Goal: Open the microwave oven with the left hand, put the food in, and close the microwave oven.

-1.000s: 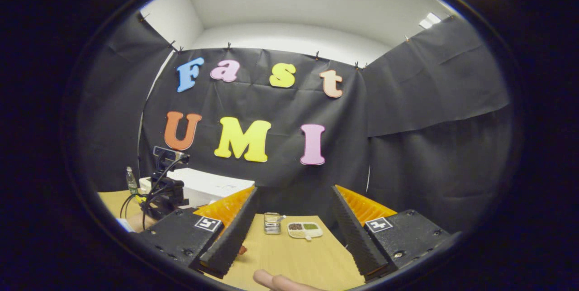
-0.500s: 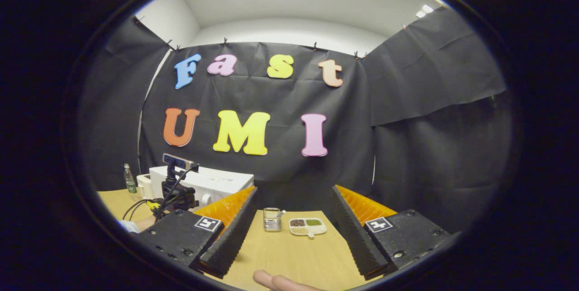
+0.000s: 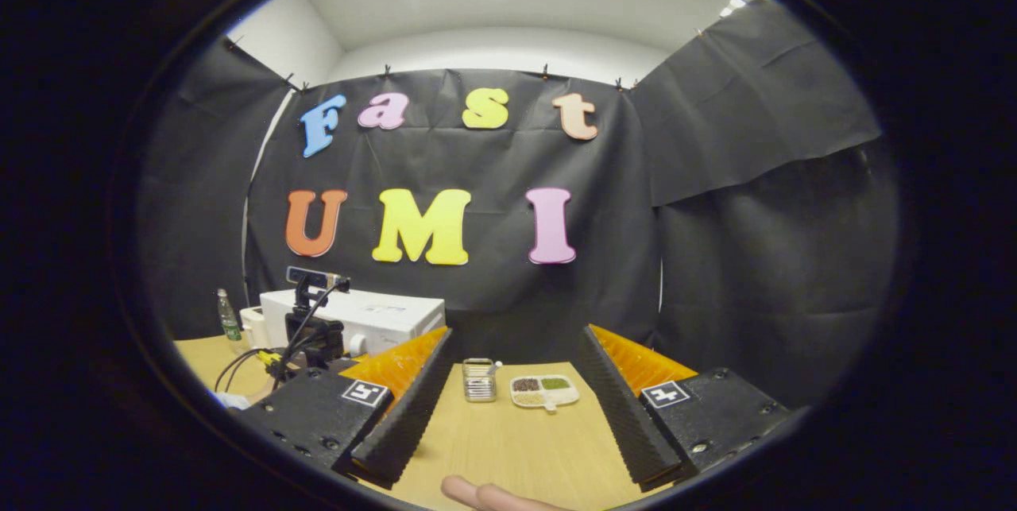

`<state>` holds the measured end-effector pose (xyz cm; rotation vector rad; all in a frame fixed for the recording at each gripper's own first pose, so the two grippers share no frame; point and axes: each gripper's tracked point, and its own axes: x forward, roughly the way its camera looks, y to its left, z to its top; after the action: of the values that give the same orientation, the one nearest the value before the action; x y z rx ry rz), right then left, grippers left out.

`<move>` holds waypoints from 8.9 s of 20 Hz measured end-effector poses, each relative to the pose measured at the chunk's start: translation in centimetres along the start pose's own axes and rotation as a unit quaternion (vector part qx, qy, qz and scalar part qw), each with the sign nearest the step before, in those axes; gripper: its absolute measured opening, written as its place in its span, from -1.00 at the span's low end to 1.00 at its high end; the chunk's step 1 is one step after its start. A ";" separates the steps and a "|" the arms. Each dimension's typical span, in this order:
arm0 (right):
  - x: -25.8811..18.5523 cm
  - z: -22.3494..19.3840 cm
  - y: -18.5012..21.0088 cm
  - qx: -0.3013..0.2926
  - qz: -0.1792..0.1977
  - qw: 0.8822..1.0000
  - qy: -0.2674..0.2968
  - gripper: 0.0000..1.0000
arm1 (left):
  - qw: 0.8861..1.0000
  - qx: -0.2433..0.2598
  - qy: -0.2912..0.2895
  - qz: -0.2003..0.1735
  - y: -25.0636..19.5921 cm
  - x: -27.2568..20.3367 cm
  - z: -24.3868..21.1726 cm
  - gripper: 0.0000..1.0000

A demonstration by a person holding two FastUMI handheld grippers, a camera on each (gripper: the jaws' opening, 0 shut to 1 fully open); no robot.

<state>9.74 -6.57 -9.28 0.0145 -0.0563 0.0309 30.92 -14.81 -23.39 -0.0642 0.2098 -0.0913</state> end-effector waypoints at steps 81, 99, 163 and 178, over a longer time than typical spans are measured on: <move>2.9 -14.5 22.1 -0.087 0.245 0.920 0.293 -0.79 | 0.996 -0.002 -0.081 0.041 19.2 -33.0 8.0 0.89; 14.3 -16.2 40.8 0.270 0.101 0.925 0.249 -0.78 | 0.996 -0.042 -0.066 0.052 23.4 -35.6 5.6 0.87; -3.7 2.0 17.1 -0.006 0.096 0.995 0.039 1.00 | 0.996 -0.037 -0.008 0.076 35.1 -30.8 -1.6 -1.00; -3.2 1.1 15.1 0.031 0.111 0.993 0.040 1.00 | 1.000 0.008 -0.009 -0.022 22.5 -28.2 -1.6 -1.00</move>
<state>6.01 8.45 -8.17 0.0695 0.0236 0.2553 5.01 10.21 -20.81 -0.0547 0.1895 -0.1362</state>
